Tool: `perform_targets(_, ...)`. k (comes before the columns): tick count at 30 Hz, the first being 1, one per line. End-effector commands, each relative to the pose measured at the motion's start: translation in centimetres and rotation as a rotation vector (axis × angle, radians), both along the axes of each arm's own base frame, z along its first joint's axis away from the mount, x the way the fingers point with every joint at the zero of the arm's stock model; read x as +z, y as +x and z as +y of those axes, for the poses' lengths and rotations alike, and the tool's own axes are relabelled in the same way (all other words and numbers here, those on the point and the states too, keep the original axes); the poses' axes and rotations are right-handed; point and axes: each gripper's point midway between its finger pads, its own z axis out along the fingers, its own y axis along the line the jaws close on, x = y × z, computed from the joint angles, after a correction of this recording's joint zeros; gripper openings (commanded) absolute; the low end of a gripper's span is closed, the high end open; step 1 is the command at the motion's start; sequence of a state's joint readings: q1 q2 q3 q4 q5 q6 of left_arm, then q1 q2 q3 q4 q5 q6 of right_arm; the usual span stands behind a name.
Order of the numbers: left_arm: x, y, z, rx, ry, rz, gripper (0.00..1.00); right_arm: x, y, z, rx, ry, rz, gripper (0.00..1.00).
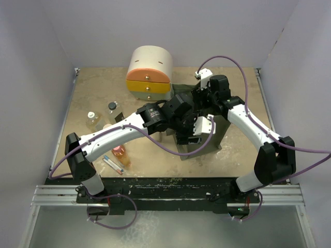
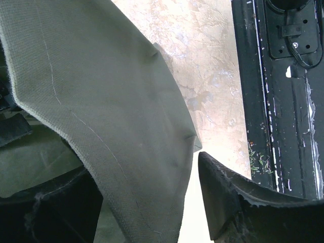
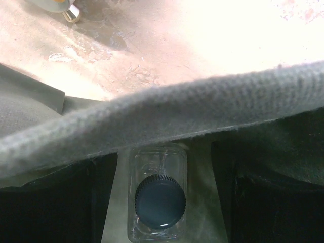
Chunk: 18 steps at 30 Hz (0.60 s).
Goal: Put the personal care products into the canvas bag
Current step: Place the care product in the canvas bag.
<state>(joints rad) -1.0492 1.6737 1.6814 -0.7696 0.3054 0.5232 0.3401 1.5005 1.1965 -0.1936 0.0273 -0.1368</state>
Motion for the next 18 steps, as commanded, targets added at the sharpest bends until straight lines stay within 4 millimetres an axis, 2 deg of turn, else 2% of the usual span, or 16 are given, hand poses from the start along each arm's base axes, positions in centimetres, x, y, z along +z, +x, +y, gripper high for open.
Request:
perform_targets(1, 1.7, 0.4, -0.3, 0.017, -0.033, -0.015, 0.75, 2.9, 0.7, 0.5, 0.035, 0.013, -0.071, 0.77)
perform_targets(8, 3.3, 0.3, -0.2, 0.008, -0.06, -0.034, 0.84, 3.5, 0.4, 1.5, 0.106, 0.028, -0.078, 0.78)
perform_targets(18, 5.8, -0.3, 1.0, -0.017, -0.091, -0.079, 1.0, 4.5, 0.0, 1.4, 0.131, 0.009, -0.085, 0.82)
